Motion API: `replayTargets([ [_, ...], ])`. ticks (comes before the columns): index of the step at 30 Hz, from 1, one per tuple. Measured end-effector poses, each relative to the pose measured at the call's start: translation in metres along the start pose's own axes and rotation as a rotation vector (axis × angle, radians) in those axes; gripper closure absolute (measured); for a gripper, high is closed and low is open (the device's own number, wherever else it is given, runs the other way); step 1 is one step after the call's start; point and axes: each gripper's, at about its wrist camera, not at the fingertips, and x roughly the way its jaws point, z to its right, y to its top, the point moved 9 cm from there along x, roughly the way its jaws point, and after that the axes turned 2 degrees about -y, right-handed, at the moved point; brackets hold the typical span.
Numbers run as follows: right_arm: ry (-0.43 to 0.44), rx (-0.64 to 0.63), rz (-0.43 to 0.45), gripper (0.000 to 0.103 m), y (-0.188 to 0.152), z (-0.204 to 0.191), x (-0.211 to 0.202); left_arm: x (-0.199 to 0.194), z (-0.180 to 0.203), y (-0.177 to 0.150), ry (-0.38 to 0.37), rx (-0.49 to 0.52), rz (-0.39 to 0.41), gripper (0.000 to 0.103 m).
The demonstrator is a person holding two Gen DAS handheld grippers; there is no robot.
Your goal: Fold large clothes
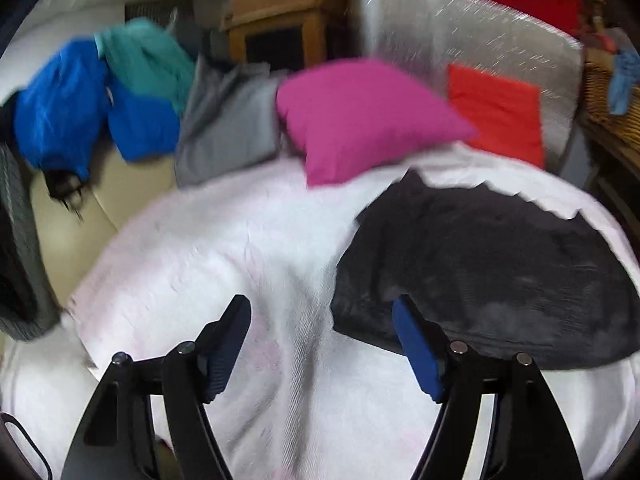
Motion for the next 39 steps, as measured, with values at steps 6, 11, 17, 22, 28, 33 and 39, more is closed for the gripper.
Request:
replayTargets([
  [6,-0.067,-0.311,0.121,0.021,-0.024,-0.049,-0.081,-0.100,0.008,0.028,-0.019,0.039,0.169,0.015],
  [11,-0.085,-0.481,0.241,0.019,-0.036,-0.083,-0.148,-0.163,0.011,0.040,-0.062,0.037,0.266,0.007],
  [17,-0.058,-0.565,0.354,0.016,-0.054,-0.113,-0.224,-0.227,0.009,0.044,-0.079,0.043,0.338,0.005],
  [22,-0.048,-0.594,0.402,0.016,-0.064,-0.130,-0.258,-0.277,0.004,0.044,-0.050,0.053,0.419,0.001],
  [28,-0.024,-0.631,0.453,0.015,-0.077,-0.145,-0.297,-0.324,-0.001,0.043,-0.001,0.072,0.512,0.000],
  [33,-0.005,-0.620,0.472,0.015,-0.085,-0.150,-0.324,-0.348,-0.001,0.040,-0.026,0.082,0.513,0.000],
  [39,-0.002,-0.640,0.493,0.015,-0.094,-0.154,-0.346,-0.369,-0.004,0.037,-0.030,0.080,0.537,0.000],
])
